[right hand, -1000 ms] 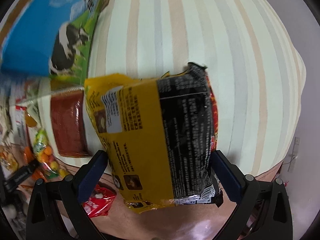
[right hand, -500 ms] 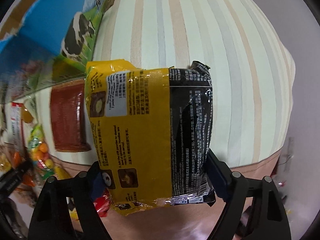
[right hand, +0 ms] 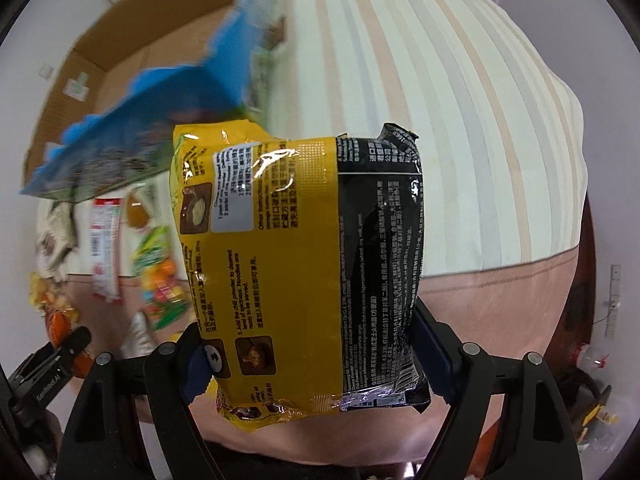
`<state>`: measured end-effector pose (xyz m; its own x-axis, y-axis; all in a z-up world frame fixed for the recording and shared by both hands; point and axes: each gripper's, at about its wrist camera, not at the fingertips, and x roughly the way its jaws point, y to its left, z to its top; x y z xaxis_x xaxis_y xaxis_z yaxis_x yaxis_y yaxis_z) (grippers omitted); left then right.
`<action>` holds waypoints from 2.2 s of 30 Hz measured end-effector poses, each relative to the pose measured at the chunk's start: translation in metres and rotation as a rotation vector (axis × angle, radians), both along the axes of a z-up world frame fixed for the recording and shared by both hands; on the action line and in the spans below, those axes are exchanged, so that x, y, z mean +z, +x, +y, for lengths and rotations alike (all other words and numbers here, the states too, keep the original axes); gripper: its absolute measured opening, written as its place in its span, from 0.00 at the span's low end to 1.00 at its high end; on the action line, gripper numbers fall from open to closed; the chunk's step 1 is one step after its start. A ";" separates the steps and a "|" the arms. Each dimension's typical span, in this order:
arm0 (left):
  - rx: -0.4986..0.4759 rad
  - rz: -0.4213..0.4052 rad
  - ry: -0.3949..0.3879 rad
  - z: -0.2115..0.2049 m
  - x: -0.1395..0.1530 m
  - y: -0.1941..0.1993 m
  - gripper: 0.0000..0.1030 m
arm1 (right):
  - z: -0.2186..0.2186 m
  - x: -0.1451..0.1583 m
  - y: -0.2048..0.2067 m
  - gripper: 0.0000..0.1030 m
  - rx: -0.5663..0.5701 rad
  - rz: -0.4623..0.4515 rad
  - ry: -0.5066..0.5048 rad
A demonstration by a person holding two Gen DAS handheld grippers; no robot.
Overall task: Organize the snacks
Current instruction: 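Carry both bags into the cardboard box and open both tools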
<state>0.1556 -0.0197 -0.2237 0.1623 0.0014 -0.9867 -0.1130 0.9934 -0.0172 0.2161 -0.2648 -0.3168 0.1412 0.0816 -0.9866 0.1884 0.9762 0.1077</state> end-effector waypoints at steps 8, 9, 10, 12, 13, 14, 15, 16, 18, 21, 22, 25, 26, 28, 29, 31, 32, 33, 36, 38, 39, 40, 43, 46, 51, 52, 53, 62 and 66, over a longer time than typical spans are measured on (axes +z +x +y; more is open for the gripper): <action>-0.113 -0.131 -0.069 0.006 0.071 0.012 0.55 | 0.049 0.071 0.002 0.83 0.028 -0.092 0.056; -0.130 -0.147 -0.080 0.008 0.084 0.011 0.55 | 0.057 0.083 -0.002 0.83 0.031 -0.107 0.065; -0.141 -0.157 -0.087 0.008 0.086 0.015 0.55 | 0.058 0.093 -0.004 0.83 0.032 -0.116 0.068; -0.163 -0.179 -0.105 0.014 0.098 0.018 0.55 | 0.068 0.117 -0.006 0.83 0.032 -0.143 0.075; -0.176 -0.189 -0.112 0.016 0.105 0.020 0.55 | 0.053 0.136 -0.009 0.83 0.030 -0.151 0.081; -0.189 -0.198 -0.118 0.019 0.105 0.025 0.55 | 0.059 0.145 -0.010 0.83 0.026 -0.162 0.086; -0.199 -0.210 -0.126 0.023 0.113 0.027 0.55 | 0.065 0.153 -0.010 0.83 0.021 -0.173 0.094; -0.211 -0.217 -0.128 0.024 0.115 0.031 0.55 | 0.070 0.161 -0.010 0.83 0.016 -0.184 0.100; -0.228 -0.224 -0.133 0.025 0.107 0.047 0.55 | 0.083 0.175 -0.009 0.83 0.006 -0.205 0.108; -0.249 -0.229 -0.143 0.032 0.103 0.066 0.55 | 0.095 0.192 -0.005 0.83 -0.008 -0.231 0.117; -0.256 -0.231 -0.147 0.034 0.104 0.070 0.55 | 0.099 0.197 -0.003 0.83 -0.010 -0.240 0.117; -0.274 -0.239 -0.142 0.037 0.105 0.088 0.55 | 0.107 0.212 0.009 0.83 -0.024 -0.264 0.119; -0.276 -0.243 -0.139 0.038 0.105 0.094 0.55 | 0.109 0.215 0.014 0.83 -0.028 -0.271 0.113; -0.273 -0.246 -0.133 0.039 0.105 0.110 0.55 | 0.103 0.225 0.021 0.83 -0.037 -0.283 0.101; -0.271 -0.245 -0.133 0.039 0.104 0.117 0.55 | 0.102 0.229 0.027 0.83 -0.037 -0.287 0.097; -0.263 -0.245 -0.133 0.039 0.104 0.132 0.55 | 0.101 0.230 0.045 0.83 -0.041 -0.293 0.082; -0.259 -0.246 -0.130 0.038 0.103 0.142 0.55 | 0.098 0.230 0.053 0.83 -0.040 -0.296 0.074; -0.254 -0.244 -0.128 0.038 0.102 0.152 0.55 | 0.096 0.231 0.063 0.83 -0.041 -0.298 0.068; -0.239 -0.218 -0.135 0.034 0.096 0.183 0.55 | 0.086 0.225 0.092 0.83 -0.037 -0.295 0.048; -0.227 -0.194 -0.145 0.033 0.090 0.205 0.55 | 0.083 0.220 0.112 0.83 -0.024 -0.281 0.038; -0.219 -0.171 -0.157 0.031 0.085 0.220 0.55 | 0.081 0.217 0.126 0.83 -0.019 -0.274 0.033; -0.211 -0.157 -0.162 0.030 0.082 0.230 0.55 | 0.080 0.211 0.139 0.83 -0.015 -0.264 0.026; -0.181 -0.084 -0.200 0.027 0.062 0.272 0.55 | 0.075 0.190 0.178 0.83 -0.004 -0.219 0.014; -0.157 -0.022 -0.217 0.022 0.039 0.300 0.55 | 0.073 0.162 0.211 0.83 0.011 -0.157 0.011; -0.140 0.125 -0.234 0.008 -0.013 0.341 0.55 | 0.073 0.113 0.251 0.83 0.031 -0.063 -0.001; -0.139 0.149 -0.235 0.006 -0.023 0.346 0.55 | 0.074 0.104 0.256 0.83 0.039 -0.043 -0.006; -0.138 0.169 -0.227 0.003 -0.030 0.351 0.55 | 0.073 0.094 0.262 0.83 0.042 -0.024 -0.012; -0.151 0.272 -0.171 -0.013 -0.077 0.372 0.55 | 0.073 0.044 0.293 0.83 0.063 0.067 -0.061; -0.165 0.272 -0.140 -0.013 -0.080 0.371 0.55 | 0.076 0.036 0.306 0.83 0.057 0.070 -0.060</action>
<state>0.5267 -0.0331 -0.3034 -0.1204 -0.1410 -0.9827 0.0301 0.9889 -0.1456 0.5219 -0.1886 -0.2805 0.0681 0.0276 -0.9973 0.1374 0.9898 0.0367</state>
